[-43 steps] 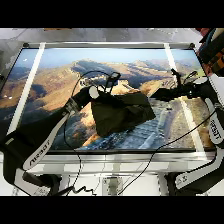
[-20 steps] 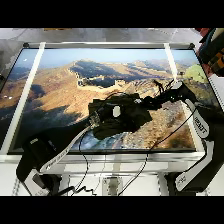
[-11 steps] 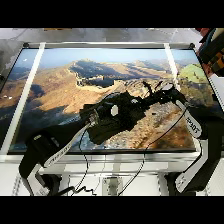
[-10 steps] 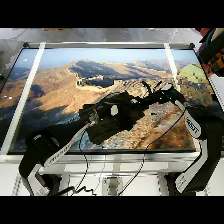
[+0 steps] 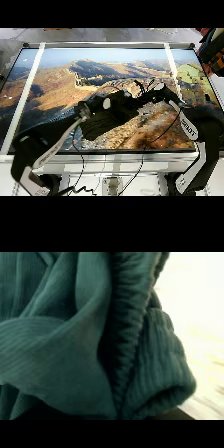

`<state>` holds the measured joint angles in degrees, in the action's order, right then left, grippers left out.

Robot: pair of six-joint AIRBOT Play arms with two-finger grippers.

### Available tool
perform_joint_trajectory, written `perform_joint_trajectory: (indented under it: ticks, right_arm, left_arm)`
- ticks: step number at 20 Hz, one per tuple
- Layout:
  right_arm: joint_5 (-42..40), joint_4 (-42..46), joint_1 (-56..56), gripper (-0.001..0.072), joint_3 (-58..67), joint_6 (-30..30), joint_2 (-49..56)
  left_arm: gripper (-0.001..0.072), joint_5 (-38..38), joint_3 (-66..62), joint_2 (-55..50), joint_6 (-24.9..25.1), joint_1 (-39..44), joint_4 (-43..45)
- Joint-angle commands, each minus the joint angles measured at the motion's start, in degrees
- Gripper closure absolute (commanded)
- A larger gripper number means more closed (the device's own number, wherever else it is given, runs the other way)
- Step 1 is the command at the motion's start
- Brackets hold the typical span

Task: Fold the clothes and pants, and hang the long-sleeved shirts on hangers.

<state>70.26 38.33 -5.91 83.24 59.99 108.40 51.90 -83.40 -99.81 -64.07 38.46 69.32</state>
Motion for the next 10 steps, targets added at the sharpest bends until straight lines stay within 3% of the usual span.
perform_joint_trajectory:
  ticks: [1,6,10]
  right_arm:
    - [-3.45,0.74,3.78,0.0671,2.64,2.34,-3.06]
    - [-5.81,10.93,16.61,0.0671,5.79,10.62,-11.85]
    - [-6.16,25.33,31.23,0.0671,5.92,23.63,-19.85]
  left_arm:
    - [0.0687,4.0,-0.09,8.79,0.0,-2.73,-1.14]
    - [0.0687,4.33,-0.11,24.28,0.0,-8.13,-1.11]
    - [0.0687,4.33,-0.09,34.56,0.0,-13.9,0.17]
